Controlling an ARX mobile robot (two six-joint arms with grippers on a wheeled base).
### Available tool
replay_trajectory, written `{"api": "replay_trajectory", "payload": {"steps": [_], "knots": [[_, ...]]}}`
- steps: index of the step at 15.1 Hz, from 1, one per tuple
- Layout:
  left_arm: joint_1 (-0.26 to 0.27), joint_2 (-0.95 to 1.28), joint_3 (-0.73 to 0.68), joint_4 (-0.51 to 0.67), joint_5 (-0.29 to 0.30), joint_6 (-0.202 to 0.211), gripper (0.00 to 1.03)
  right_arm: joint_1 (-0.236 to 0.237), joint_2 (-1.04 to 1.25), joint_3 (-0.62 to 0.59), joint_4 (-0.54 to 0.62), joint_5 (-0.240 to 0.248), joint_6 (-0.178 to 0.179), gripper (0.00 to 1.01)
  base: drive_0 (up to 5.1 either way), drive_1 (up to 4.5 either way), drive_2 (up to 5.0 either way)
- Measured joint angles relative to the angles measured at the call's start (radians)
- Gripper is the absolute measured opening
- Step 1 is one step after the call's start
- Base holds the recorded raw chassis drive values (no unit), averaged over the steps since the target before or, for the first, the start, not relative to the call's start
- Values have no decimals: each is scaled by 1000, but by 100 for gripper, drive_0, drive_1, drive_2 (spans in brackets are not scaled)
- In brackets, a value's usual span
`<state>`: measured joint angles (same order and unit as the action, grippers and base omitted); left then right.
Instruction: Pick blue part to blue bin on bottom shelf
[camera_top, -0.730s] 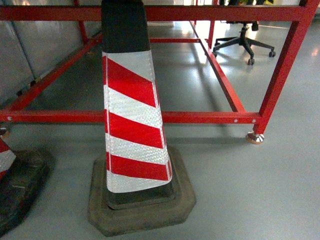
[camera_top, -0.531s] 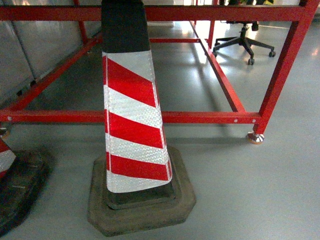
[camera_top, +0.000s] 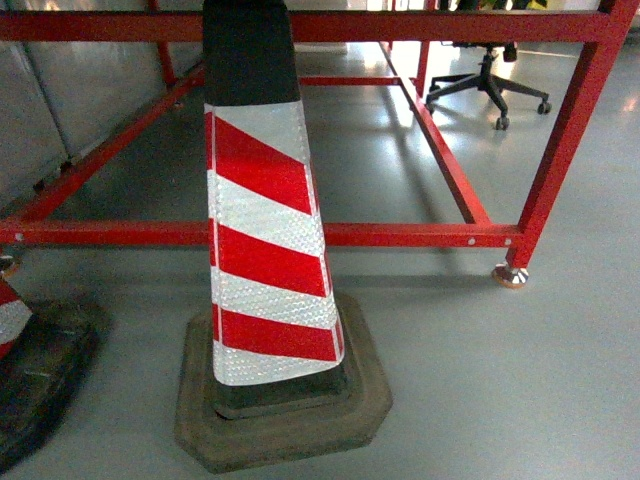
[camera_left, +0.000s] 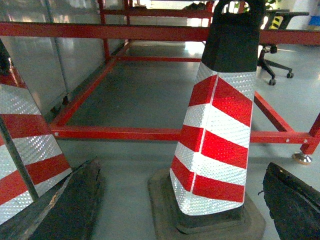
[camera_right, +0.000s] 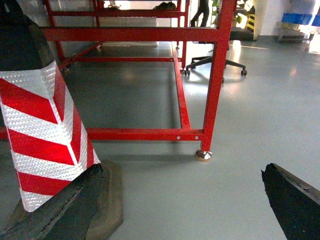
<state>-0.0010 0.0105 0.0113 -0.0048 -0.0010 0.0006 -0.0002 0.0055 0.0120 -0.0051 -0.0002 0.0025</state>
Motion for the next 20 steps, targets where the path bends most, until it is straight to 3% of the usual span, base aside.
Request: {"api": "replay_trajectory", "payload": {"steps": [20], "knots": [[0, 0, 0, -2, 1, 0, 98, 0, 0, 0, -1, 1, 0, 98, 0, 0, 0]]}}
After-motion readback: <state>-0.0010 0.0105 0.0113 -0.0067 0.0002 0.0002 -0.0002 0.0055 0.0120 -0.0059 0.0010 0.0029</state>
